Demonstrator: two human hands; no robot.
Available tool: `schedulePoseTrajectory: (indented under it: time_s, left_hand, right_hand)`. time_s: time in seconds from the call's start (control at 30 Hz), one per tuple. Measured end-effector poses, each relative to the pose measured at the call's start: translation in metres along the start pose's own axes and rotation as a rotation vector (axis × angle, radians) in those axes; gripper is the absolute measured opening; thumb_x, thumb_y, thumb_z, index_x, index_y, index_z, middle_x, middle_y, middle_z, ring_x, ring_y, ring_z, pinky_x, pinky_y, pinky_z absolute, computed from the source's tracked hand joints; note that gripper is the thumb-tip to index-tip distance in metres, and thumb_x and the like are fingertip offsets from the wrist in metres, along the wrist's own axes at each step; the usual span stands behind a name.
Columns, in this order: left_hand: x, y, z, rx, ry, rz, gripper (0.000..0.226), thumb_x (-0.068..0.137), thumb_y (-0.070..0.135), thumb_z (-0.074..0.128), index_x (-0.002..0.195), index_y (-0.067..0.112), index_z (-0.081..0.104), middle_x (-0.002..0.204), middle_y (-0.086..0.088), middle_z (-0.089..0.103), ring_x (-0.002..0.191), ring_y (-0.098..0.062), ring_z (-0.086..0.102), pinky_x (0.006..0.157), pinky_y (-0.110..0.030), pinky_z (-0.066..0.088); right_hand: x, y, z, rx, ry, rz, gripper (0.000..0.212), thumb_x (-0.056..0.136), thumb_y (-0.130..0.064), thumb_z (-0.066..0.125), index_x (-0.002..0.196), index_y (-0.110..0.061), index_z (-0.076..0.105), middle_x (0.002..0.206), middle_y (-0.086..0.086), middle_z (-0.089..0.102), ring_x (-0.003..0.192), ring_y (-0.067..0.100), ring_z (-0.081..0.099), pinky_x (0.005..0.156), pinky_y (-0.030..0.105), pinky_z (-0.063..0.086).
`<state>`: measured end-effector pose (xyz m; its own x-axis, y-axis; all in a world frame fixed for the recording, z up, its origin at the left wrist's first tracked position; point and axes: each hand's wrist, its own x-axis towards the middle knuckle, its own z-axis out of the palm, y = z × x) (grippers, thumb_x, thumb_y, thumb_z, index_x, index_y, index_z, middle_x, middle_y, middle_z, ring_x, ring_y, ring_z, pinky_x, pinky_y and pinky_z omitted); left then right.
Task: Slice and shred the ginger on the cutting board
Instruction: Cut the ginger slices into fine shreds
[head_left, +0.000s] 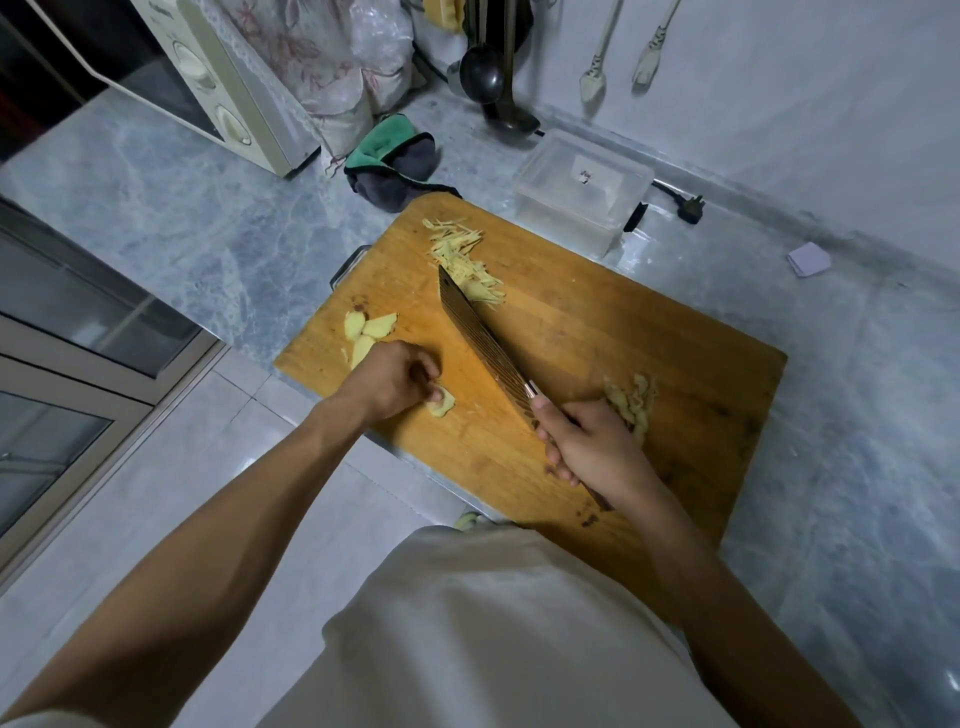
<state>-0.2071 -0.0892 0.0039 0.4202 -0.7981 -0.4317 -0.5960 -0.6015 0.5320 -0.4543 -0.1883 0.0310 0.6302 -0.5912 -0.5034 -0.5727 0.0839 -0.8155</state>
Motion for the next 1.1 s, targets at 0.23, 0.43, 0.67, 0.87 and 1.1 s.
schedulePoseTrajectory:
  time_s: [0.23, 0.43, 0.67, 0.87, 1.1]
  left_hand:
    - [-0.028, -0.004, 0.028, -0.292, 0.348, -0.329, 0.013, 0.086, 0.028, 0.075, 0.082, 0.016, 0.075, 0.079, -0.002, 0.072, 0.077, -0.019, 0.068, 0.068, -0.027, 0.052]
    - [-0.025, 0.010, 0.052, -0.606, 0.394, -0.498, 0.016, 0.079, 0.015, 0.081, 0.065, 0.012, 0.074, 0.063, -0.006, 0.072, 0.065, -0.024, 0.072, 0.074, -0.043, 0.061]
    - [-0.009, 0.027, 0.069, -0.768, 0.447, -0.513, 0.032, 0.078, 0.008, 0.082, 0.050, 0.019, 0.069, 0.062, -0.007, 0.072, 0.066, -0.028, 0.073, 0.078, -0.043, 0.061]
    - [-0.012, 0.031, 0.079, -0.743, 0.523, -0.482, 0.017, 0.081, 0.009, 0.078, 0.067, 0.017, 0.075, 0.075, -0.003, 0.075, 0.075, -0.024, 0.072, 0.078, -0.042, 0.060]
    - [-0.014, 0.049, 0.088, -0.581, 0.609, -0.441, 0.016, 0.092, 0.016, 0.068, 0.103, 0.007, 0.076, 0.102, -0.004, 0.073, 0.089, -0.014, 0.063, 0.083, -0.020, 0.044]
  right_hand:
    - [-0.003, 0.001, -0.001, -0.053, -0.025, 0.001, 0.055, 0.101, -0.053, 0.050, 0.085, -0.003, 0.065, 0.058, 0.002, 0.058, 0.049, 0.014, 0.052, 0.050, 0.028, 0.044]
    - [-0.008, 0.002, -0.003, -0.144, -0.052, 0.006, 0.051, 0.101, -0.056, 0.047, 0.078, -0.013, 0.063, 0.055, -0.004, 0.058, 0.046, 0.008, 0.053, 0.049, 0.027, 0.044]
    - [-0.009, 0.002, -0.014, -0.213, -0.112, 0.009, 0.056, 0.103, -0.055, 0.042, 0.082, -0.007, 0.064, 0.056, -0.004, 0.055, 0.043, 0.005, 0.049, 0.044, 0.022, 0.041]
    - [-0.005, -0.005, -0.029, -0.284, -0.121, 0.002, 0.058, 0.103, -0.057, 0.038, 0.079, -0.010, 0.062, 0.060, -0.002, 0.058, 0.047, 0.008, 0.053, 0.052, 0.029, 0.044]
    - [-0.005, -0.006, -0.027, -0.273, -0.154, -0.009, 0.053, 0.105, -0.052, 0.039, 0.076, -0.013, 0.057, 0.055, -0.004, 0.055, 0.045, 0.011, 0.049, 0.047, 0.027, 0.040]
